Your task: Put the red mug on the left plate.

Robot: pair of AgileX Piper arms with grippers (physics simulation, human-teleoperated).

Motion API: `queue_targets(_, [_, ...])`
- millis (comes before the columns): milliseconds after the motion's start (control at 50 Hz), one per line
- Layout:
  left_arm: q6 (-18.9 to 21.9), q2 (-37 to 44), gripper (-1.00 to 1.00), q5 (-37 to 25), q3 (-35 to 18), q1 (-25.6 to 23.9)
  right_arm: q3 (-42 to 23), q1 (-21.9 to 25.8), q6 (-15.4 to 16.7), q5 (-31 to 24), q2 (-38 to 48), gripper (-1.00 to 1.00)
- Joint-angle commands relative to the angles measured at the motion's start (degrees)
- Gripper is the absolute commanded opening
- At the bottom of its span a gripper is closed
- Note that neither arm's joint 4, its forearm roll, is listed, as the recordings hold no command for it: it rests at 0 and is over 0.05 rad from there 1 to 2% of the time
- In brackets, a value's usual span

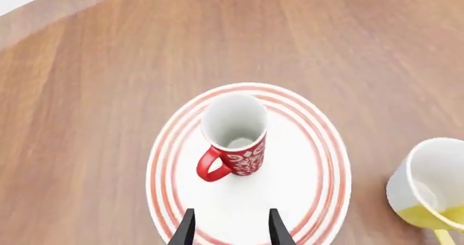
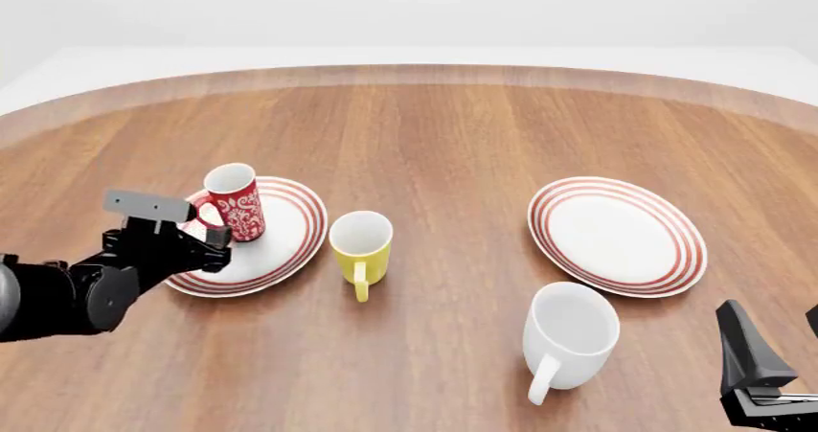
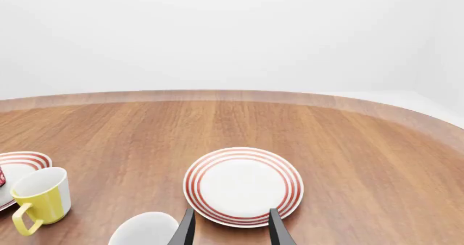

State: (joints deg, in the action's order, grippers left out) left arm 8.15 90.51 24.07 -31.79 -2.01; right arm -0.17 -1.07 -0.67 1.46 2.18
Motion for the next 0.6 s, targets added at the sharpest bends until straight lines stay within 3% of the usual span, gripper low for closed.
queue_targets(20, [0.1,-18.3,1.0,-9.3,6.0,-3.0,0.0,0.0,0.0,0.0,0.0,1.0])
queue_targets(180, [-1.0,-35.0,1.0,-21.4,7.2,-4.6,0.0,0.0,0.0,0.0,0.0,1.0])
queue_targets(300, [-1.0,-42.5,1.0,-26.9,8.0,-4.2,0.0,0.0,0.0,0.0,0.0,1.0])
queue_targets(440, [-1.9,-54.6,1.0,-37.6,6.2,-3.8,0.0,0.0,0.0,0.0,0.0,1.0])
queue_targets(600, [-2.1,-69.0,1.0,-53.5,-0.7,-4.4,0.0,0.0,0.0,0.0,0.0,1.0])
